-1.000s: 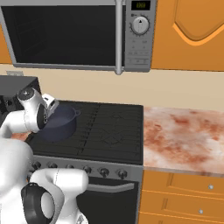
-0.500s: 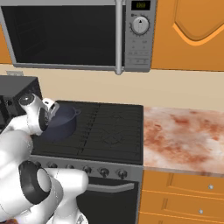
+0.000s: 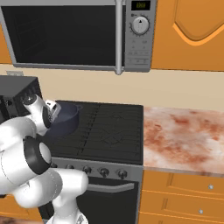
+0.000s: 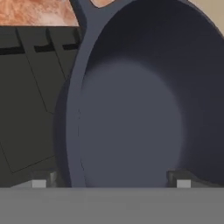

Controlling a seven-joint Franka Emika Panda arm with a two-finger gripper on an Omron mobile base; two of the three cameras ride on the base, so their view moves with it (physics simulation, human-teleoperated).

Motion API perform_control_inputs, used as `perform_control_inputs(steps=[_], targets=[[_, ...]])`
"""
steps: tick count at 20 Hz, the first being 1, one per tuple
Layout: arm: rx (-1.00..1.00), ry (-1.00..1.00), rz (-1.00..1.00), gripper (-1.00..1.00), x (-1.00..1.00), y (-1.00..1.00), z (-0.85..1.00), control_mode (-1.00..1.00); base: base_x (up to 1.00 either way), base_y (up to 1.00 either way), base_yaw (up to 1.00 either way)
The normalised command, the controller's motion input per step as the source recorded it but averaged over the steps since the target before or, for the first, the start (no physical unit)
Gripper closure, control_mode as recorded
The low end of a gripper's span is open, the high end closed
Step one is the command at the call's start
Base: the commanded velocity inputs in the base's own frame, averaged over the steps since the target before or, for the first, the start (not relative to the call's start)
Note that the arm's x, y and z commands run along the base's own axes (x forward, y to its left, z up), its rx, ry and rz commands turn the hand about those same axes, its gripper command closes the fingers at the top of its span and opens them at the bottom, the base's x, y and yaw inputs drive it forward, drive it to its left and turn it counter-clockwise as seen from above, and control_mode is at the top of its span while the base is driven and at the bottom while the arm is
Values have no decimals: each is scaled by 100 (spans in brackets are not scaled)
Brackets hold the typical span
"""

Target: Move the pot and pan from the stove into the sink.

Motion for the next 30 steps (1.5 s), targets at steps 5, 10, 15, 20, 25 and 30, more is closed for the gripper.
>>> perform_control_inputs(steps=[5, 10, 15, 20, 25, 30], targets=[[-10, 12, 4, 100, 0, 0, -55, -100, 0, 0, 0], [-1, 4, 0, 100, 0, 0, -8, -100, 0, 0, 0], [0, -1, 0, 100, -7, -1, 28, -100, 0, 0, 0], [1, -6, 0, 100, -25, -4, 70, -100, 0, 0, 0], [1, -1, 0, 100, -46, -12, 76, -100, 0, 0, 0], [0, -2, 0, 100, -84, -28, 61, -100, 0, 0, 0]])
